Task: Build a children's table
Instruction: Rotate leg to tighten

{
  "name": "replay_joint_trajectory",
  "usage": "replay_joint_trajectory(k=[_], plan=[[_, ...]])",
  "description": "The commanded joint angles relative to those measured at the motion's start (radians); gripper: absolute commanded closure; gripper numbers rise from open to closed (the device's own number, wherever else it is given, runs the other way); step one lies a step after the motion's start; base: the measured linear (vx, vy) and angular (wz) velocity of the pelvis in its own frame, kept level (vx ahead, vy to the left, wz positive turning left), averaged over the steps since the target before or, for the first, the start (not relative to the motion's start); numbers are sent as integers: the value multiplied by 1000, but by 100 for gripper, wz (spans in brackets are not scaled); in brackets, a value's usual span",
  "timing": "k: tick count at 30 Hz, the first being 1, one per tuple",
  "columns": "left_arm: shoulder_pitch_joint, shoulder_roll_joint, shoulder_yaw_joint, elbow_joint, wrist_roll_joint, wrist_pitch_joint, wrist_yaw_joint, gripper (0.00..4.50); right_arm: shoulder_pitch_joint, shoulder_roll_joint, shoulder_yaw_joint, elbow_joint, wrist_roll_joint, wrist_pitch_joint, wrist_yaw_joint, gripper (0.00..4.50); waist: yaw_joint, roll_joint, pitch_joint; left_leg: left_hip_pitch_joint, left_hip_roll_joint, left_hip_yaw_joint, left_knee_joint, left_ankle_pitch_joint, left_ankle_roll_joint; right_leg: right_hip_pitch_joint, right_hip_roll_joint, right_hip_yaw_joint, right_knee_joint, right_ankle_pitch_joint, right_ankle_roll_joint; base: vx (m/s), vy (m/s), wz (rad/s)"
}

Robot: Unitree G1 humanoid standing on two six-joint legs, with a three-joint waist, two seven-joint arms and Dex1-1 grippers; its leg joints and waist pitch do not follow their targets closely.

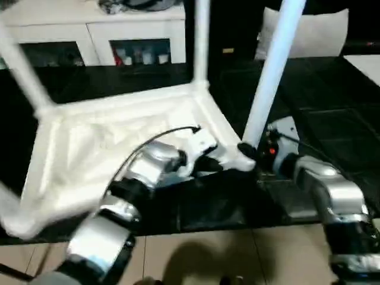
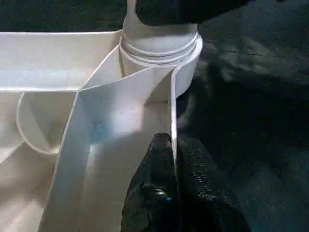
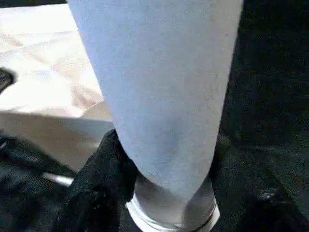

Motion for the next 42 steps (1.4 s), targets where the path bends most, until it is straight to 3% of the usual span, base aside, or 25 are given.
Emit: replay_joint_trajectory(k=[1, 7, 10, 13, 15, 16, 21, 22, 25, 27, 29, 30, 31, 42], plan=[[-53, -56, 39, -36, -33, -26, 47, 450, 1, 62, 60, 19, 7, -3, -2, 171, 12, -22, -83, 11, 38, -23, -53, -158, 86, 59, -62, 41, -74, -283, -178, 0, 0, 0], [-49, -48, 31, -42, -21, -50, 42, 450, 14, 74, 61, 0, 5, -31, 15, 100, 17, -20, -79, 14, 44, -24, -58, -172, 97, 62, -63, 42, -72, -283, -189, 0, 0, 0], [-20, 20, 1, -72, -28, -118, -107, 450, 41, -27, 59, -15, 19, -70, 135, 85, 21, -20, -77, 14, 43, -23, -58, -189, 97, 64, -66, 43, -77, -311, -175, 0, 0, 0], [-14, 32, -7, -76, -28, -137, -137, 450, 46, -49, 60, -18, 19, -79, 160, 48, 22, -20, -77, 12, 45, -23, -57, -186, 104, 62, -64, 44, -74, -294, -182, 0, 0, 0], [-4, 65, -27, -81, -26, -152, -198, 450, 65, -118, 72, -26, 16, -154, 258, 44, 27, -15, -78, 16, 47, -23, -57, -193, 98, 61, -67, 44, -74, -301, -186, 0, 0, 0], [-2, 72, -31, -82, -25, -156, -210, 450, 70, -131, 72, -30, 21, -166, 282, 36, 32, -18, -76, 17, 49, -22, -58, -203, 97, 62, -66, 45, -77, -310, -183, 0, 0, 0], [20, 128, -62, -94, -17, -227, -327, 450, 116, -247, 87, -78, 49, -235, 489, 36, 61, -17, -76, 21, 57, -22, -60, -220, 97, 60, -68, 47, -72, -315, -181, 0, 0, 0], [30, 153, -75, -98, -22, -272, -401, 450, 129, -295, 96, -84, 79, -246, 591, 36, 63, -21, -76, 20, 55, -22, -59, -222, 98, 59, -68, 45, -71, -321, -184, 0, 0, 0], [43, 174, -87, -117, -34, -286, -470, 450, 134, -326, 103, -83, 112, -242, 670, 36, 71, -19, -74, 21, 58, -20, -59, -226, 100, 58, -70, 47, -74, -337, -182, 0, 0, 0], [48, 182, -92, -127, -39, -286, -496, 450, 136, -335, 106, -84, 123, -239, 697, 36, 75, -19, -74, 21, 59, -21, -59, -228, 95, 56, -69, 47, -72, -344, -183, 0, 0, 0], [58, 197, -103, -144, -47, -291, -540, 450, 137, -344, 109, -88, 147, -215, 736, 64, 81, -17, -74, 26, 61, -22, -61, -241, 85, 54, -71, 46, -75, -361, -184, 0, 0, 0], [68, 214, -116, -163, -53, -294, -585, 450, 136, -351, 117, -89, 173, -184, 780, 73, 83, -24, -74, 25, 62, -23, -62, -240, 84, 55, -72, 46, -71, -366, -184, 0, 0, 0], [70, 217, -119, -166, -54, -296, -595, 450, 136, -352, 119, -88, 180, -177, 792, 83, 84, -21, -74, 25, 63, -24, -63, -240, 84, 55, -73, 47, -71, -367, -185, 0, 0, 0], [80, 226, -129, -188, -58, -300, -637, 450, 119, -344, 154, -65, 200, -151, 847, 167, 90, -22, -74, 25, 61, -23, -63, -238, 66, 52, -73, 48, -74, -389, -168, 0, 0, 0]])
